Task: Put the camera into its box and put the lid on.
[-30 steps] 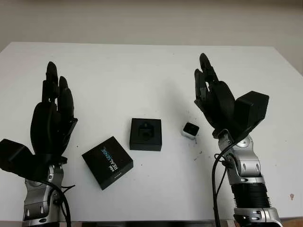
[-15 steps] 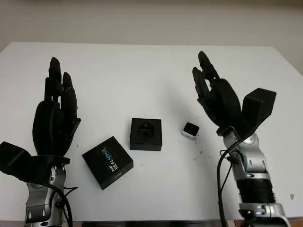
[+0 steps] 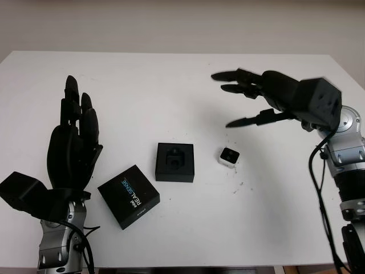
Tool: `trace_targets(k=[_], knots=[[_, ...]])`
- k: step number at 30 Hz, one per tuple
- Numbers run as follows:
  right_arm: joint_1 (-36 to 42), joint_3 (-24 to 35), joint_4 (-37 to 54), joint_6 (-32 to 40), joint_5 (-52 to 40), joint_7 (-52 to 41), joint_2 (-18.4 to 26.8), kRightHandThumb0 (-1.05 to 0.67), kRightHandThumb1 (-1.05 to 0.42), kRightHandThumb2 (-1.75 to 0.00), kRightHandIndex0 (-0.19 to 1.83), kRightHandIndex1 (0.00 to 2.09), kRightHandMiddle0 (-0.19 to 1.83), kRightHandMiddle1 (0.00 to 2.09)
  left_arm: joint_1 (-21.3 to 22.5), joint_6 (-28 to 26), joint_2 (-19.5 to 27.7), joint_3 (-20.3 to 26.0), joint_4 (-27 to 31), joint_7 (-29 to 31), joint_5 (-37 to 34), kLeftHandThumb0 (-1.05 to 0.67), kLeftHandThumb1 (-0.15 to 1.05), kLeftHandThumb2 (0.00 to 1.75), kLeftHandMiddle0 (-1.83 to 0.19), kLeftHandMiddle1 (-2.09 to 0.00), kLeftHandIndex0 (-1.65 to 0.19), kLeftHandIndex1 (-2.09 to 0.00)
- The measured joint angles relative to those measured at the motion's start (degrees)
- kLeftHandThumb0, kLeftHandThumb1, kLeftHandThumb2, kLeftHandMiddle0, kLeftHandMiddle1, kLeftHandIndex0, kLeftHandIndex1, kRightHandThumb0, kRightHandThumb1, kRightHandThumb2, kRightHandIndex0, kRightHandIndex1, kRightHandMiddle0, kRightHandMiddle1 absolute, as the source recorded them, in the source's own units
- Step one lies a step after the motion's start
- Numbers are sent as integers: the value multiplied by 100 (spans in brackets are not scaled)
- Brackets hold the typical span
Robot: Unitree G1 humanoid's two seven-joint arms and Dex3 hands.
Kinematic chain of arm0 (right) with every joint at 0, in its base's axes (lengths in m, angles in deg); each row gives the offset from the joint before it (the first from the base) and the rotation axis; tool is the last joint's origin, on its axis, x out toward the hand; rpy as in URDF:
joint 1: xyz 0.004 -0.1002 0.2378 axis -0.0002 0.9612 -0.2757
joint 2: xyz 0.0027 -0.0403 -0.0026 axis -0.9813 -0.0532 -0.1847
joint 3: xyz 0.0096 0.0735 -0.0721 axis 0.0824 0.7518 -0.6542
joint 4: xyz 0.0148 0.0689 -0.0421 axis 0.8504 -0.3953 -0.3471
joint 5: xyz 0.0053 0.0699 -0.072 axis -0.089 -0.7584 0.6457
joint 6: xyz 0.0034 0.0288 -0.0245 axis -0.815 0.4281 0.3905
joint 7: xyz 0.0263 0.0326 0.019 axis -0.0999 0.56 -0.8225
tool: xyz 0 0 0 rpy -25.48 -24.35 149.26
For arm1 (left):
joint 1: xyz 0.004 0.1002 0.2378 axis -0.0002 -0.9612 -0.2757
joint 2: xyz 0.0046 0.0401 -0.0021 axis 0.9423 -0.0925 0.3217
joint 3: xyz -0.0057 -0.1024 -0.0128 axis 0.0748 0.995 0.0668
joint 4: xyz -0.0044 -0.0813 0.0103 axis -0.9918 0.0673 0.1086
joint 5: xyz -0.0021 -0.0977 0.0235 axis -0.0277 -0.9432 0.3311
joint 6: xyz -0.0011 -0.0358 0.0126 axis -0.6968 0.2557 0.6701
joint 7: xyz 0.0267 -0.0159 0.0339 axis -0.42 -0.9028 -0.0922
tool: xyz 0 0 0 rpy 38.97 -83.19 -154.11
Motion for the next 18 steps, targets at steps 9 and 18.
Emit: trace_targets(k=[9, 18], knots=[[-144, -450, -284, -609, 664, -157, 257, -31, -77, -6, 33, 10, 38, 9, 2, 50, 2, 3, -25, -7, -1, -75, 105, 49, 16, -5, 18, -5], [-148, -841, -190, -1533, 1469, 177, 434, -29, -79, -6, 40, 12, 44, 10, 2, 60, 3, 15, -25, 0, -25, -74, 105, 48, 15, -5, 17, -6]])
